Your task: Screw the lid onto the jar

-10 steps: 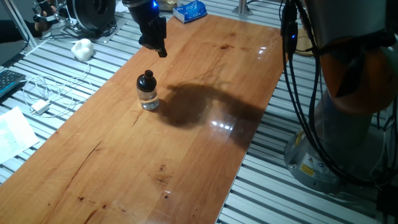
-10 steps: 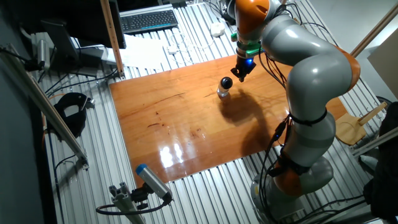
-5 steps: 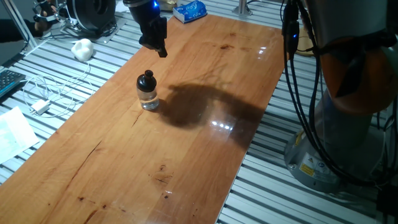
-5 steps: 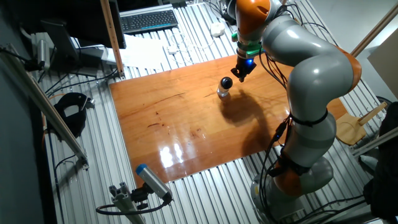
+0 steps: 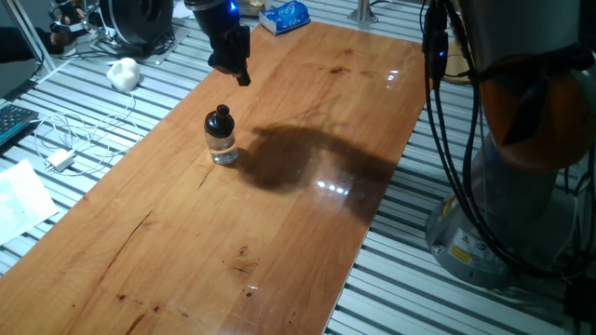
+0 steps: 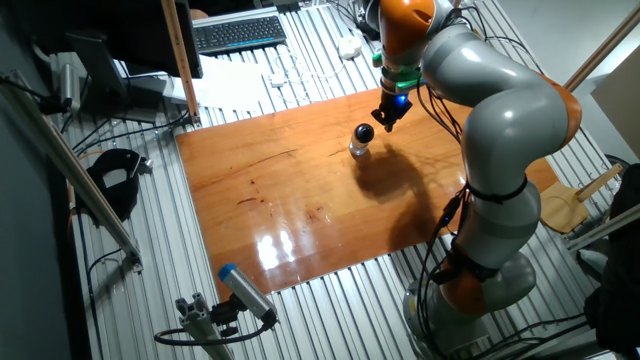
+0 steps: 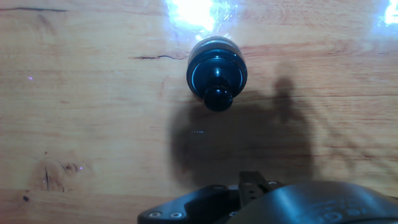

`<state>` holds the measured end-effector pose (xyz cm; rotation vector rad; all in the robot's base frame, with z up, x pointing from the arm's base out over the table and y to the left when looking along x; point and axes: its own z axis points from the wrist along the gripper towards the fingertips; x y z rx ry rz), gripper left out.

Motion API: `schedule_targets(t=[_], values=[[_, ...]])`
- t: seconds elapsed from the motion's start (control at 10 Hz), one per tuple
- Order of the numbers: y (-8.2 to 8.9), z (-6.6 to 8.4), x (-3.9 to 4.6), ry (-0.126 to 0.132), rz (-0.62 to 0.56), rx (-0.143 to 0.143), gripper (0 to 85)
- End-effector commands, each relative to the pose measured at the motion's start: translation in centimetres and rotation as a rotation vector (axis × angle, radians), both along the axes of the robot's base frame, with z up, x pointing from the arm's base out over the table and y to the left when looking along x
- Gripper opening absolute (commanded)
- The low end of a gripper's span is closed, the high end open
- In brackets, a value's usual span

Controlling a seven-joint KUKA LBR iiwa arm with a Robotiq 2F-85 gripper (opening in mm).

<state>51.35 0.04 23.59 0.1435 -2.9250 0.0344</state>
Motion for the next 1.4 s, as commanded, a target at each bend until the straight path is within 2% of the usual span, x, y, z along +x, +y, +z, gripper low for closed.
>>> schedule_targets(t=[0.0, 0.4, 0.5, 0.6, 0.7, 0.8, 1.1, 1.3], values=[[0.0, 0.0, 0.01, 0.000, -0.001, 0.000, 0.0], [0.0, 0.0, 0.01, 0.001, -0.006, -0.003, 0.0], [0.0, 0.0, 0.01, -0.016, -0.007, -0.001, 0.0], [0.0, 0.1, 0.06, -0.070, -0.016, 0.011, 0.0], [0.1, 0.3, 0.24, -0.135, -0.008, 0.025, 0.0], [0.3, 0.6, 0.44, -0.151, -0.009, 0.031, 0.0], [1.3, 1.6, 1.00, -0.162, -0.030, 0.039, 0.0], [1.9, 1.8, 1.42, -0.171, -0.045, 0.034, 0.0]])
